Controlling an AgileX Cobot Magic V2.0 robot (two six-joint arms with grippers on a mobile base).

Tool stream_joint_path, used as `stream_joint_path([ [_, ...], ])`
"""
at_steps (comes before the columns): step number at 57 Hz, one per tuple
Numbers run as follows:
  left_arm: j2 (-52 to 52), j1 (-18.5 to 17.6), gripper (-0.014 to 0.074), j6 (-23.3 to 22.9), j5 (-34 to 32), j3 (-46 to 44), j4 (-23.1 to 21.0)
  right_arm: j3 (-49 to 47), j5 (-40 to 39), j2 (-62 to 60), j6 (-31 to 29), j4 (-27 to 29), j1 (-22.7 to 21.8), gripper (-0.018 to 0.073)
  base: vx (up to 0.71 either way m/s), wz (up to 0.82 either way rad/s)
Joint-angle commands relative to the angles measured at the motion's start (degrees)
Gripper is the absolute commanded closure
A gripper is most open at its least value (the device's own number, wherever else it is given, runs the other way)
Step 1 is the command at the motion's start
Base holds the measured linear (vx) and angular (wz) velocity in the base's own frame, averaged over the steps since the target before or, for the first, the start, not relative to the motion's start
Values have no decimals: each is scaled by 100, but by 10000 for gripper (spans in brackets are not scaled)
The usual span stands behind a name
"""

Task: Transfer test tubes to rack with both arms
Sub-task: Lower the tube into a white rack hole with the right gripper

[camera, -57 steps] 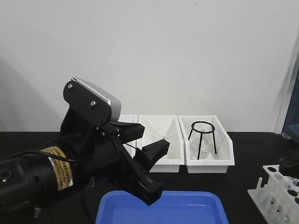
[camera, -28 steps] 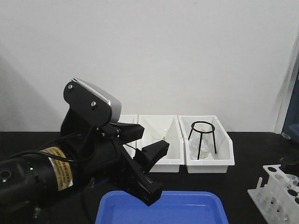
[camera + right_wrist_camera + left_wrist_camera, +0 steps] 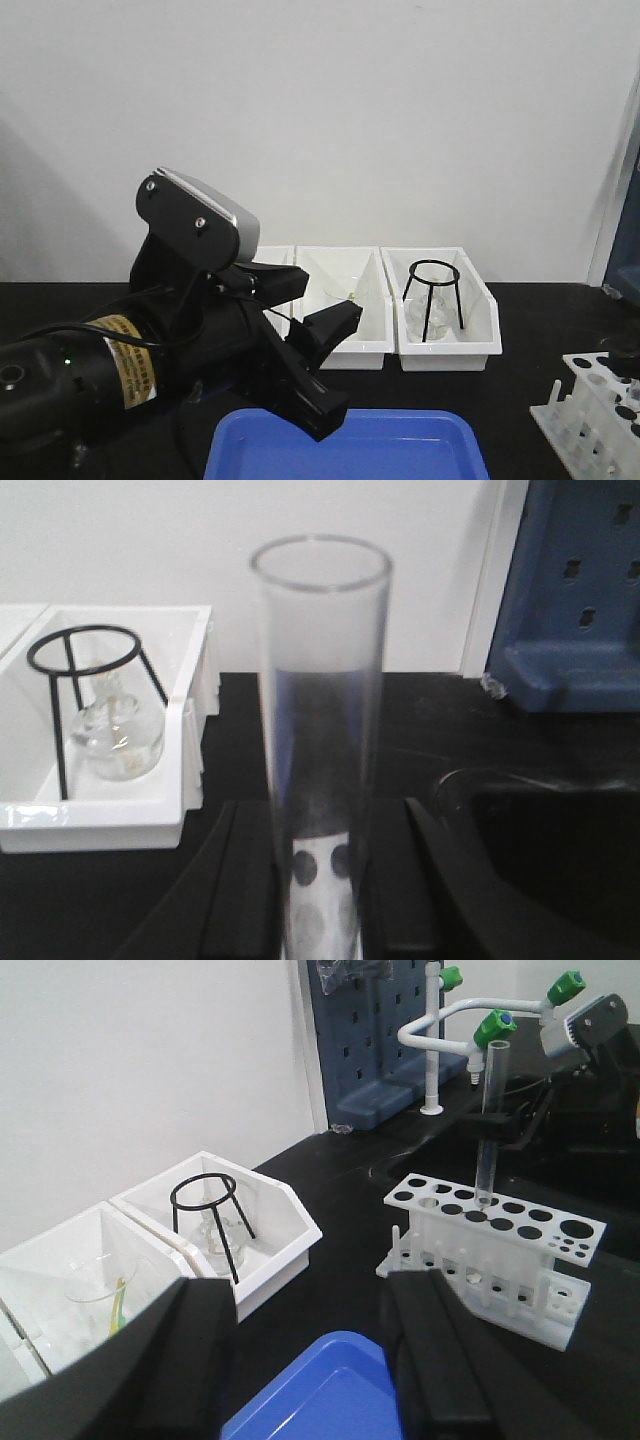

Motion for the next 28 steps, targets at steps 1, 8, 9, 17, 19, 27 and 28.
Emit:
stream_joint_path([
  [1,-153,-29,146,-1,-415,-180,-44,45,-739,-240,-37,93,-38,565,0,0],
  [8,-153,-29,146,0,-371,-180,-44,35,-1021,-240,-180,89,-38,565,0,0],
  [9,-153,-29,146,0,-357,-180,-44,35,-1077,-240,-198,106,-38,565,0,0],
  [17,-153,-29,146,0,-344,-180,-44,35,-905,-240,-364,219,-59,565,0,0],
  [19,-153,-29,146,0,-338,-180,-44,35,-866,-240,-373,219,-59,565,0,0],
  [27,-153,-29,146,0,-314,-180,-44,35,-870,-230,-387,219,-59,565,0,0],
  [28,-153,-29,146,0,-314,-180,-44,35,-877,-220,-416,219,-59,565,0,0],
])
